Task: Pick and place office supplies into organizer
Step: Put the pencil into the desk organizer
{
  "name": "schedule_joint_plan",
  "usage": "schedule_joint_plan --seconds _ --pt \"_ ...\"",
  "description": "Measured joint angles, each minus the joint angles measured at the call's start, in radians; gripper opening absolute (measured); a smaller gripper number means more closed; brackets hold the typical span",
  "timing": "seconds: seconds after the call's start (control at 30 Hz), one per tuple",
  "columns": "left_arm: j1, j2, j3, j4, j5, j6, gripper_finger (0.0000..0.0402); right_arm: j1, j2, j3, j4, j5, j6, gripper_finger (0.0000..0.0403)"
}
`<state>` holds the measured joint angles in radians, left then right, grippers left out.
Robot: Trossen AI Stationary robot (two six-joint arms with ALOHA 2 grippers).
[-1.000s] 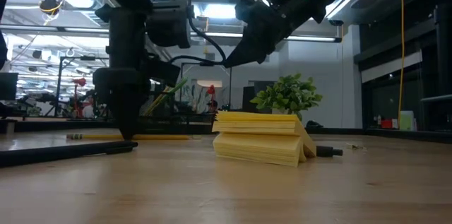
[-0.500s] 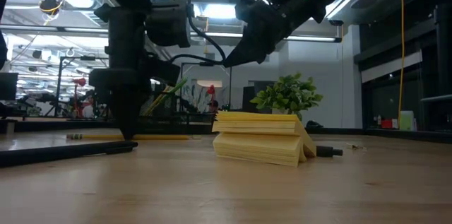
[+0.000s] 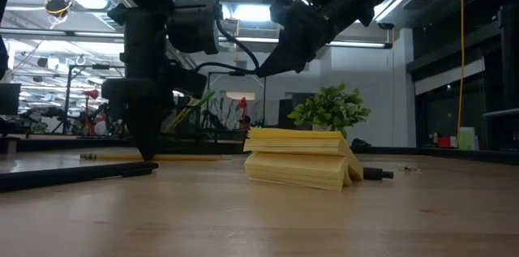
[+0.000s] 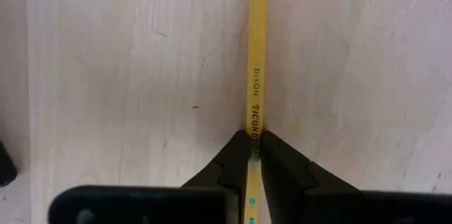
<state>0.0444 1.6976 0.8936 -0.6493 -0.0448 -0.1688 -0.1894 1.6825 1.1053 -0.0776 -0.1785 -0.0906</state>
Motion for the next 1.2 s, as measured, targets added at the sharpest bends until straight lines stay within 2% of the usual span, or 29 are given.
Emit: schedule_joint_plan --seconds 0.27,0.47,0.63,0.77,0.93,1.2 --pt "-0.013 -0.028 -0.004 -0.002 -0.008 0.038 0.0025 0.0 0.0 0.0 -0.001 0.0 0.0 0.0019" --pt "-0.021 -0.141 -0.004 -0.007 -0.017 0.043 0.0024 0.0 0.0 0.001 -0.004 0.0 0.0 0.0019" --pt "-0.02 -0.239 -0.004 -0.011 -0.093 0.072 0.0024 0.0 0.0 0.001 -0.008 0.001 0.0 0.0019" --pt "-0.007 -0.327 -0.004 -0.007 -0.194 0.111 0.0024 0.0 0.0 0.001 -0.009 0.001 0.0 0.0019" --pt "0.041 -0.434 -0.004 0.026 -0.298 0.154 0.0024 0.0 0.0 0.001 -0.01 0.001 0.0 0.0019" --pt "0.214 -0.558 -0.002 0.236 -0.301 0.295 0.0024 0.0 0.0 0.001 -0.011 0.005 0.0 0.0019"
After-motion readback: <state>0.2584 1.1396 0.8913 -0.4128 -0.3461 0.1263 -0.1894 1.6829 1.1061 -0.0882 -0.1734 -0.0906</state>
